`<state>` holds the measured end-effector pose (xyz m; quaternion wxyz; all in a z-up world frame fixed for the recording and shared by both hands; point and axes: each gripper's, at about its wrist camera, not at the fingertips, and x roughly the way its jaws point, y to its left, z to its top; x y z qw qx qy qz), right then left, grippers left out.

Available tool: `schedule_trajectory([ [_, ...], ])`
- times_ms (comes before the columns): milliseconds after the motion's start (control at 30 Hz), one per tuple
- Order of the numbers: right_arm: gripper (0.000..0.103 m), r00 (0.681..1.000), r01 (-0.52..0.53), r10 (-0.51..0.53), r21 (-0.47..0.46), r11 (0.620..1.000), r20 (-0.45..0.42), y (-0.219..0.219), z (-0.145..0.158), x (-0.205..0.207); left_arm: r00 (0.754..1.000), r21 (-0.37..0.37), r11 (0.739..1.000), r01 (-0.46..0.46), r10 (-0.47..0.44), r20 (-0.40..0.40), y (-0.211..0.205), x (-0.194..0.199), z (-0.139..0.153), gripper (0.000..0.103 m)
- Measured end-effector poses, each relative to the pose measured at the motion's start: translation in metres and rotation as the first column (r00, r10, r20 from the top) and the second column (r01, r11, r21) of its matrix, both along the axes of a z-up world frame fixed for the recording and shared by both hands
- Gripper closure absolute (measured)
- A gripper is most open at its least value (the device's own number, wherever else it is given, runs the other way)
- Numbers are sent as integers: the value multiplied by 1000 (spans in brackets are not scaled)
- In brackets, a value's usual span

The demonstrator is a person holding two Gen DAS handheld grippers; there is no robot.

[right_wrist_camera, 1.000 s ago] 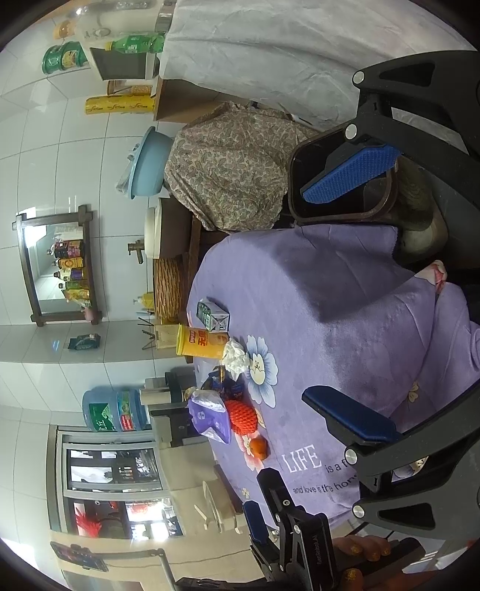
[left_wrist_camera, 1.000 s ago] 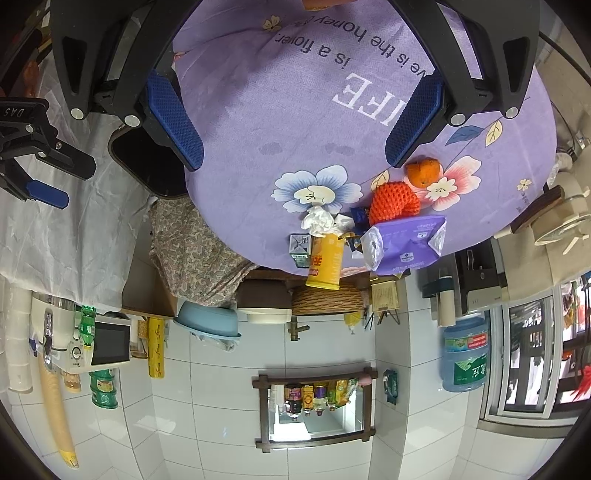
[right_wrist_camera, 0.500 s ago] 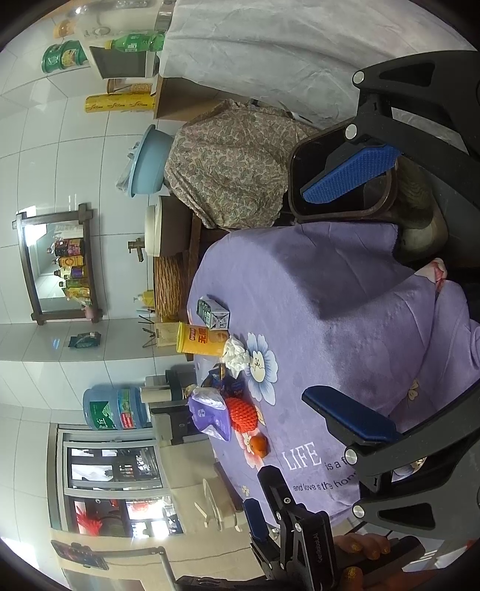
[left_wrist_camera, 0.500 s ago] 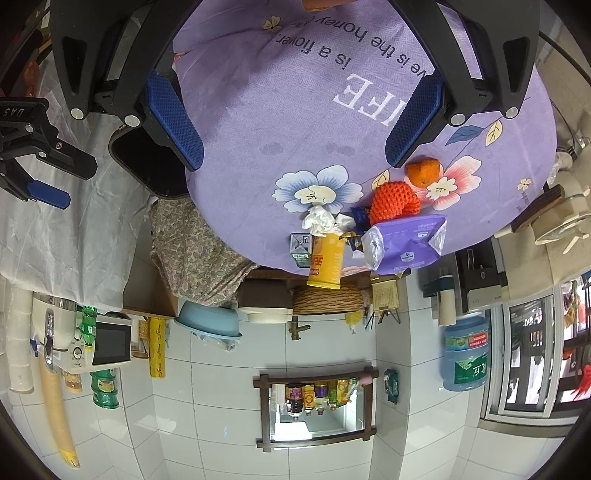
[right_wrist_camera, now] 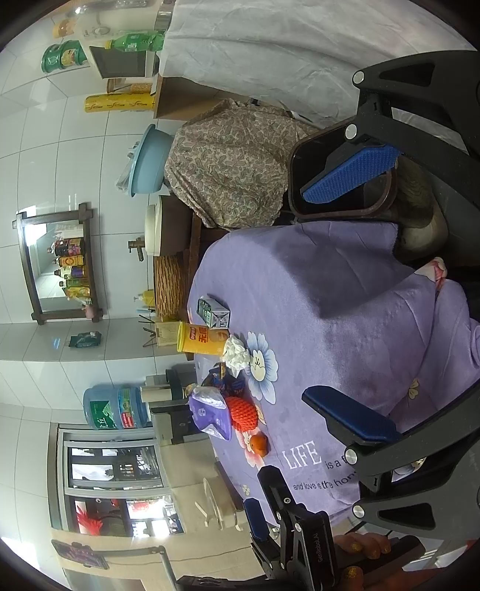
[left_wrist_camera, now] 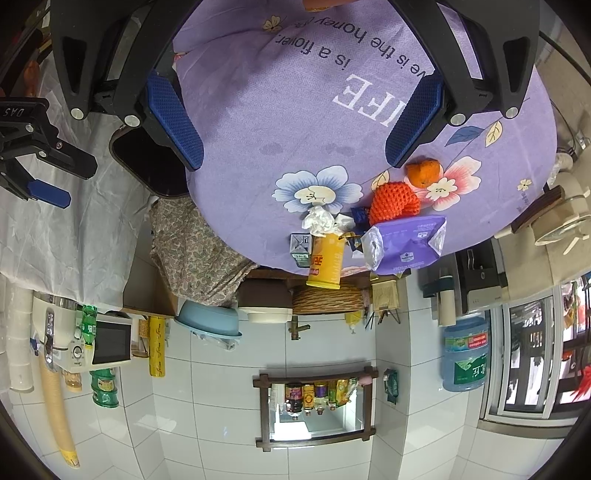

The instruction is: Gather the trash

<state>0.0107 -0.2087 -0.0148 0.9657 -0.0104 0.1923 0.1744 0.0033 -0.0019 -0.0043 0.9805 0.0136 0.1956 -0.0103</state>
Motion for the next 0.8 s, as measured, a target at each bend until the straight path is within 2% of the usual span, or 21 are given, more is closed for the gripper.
schedule_trajectory([
  [800,5,1000,-4,4,6,1000,-3,0,0,0,1000,0,1000,-3,3,3,3,-2,2,5],
])
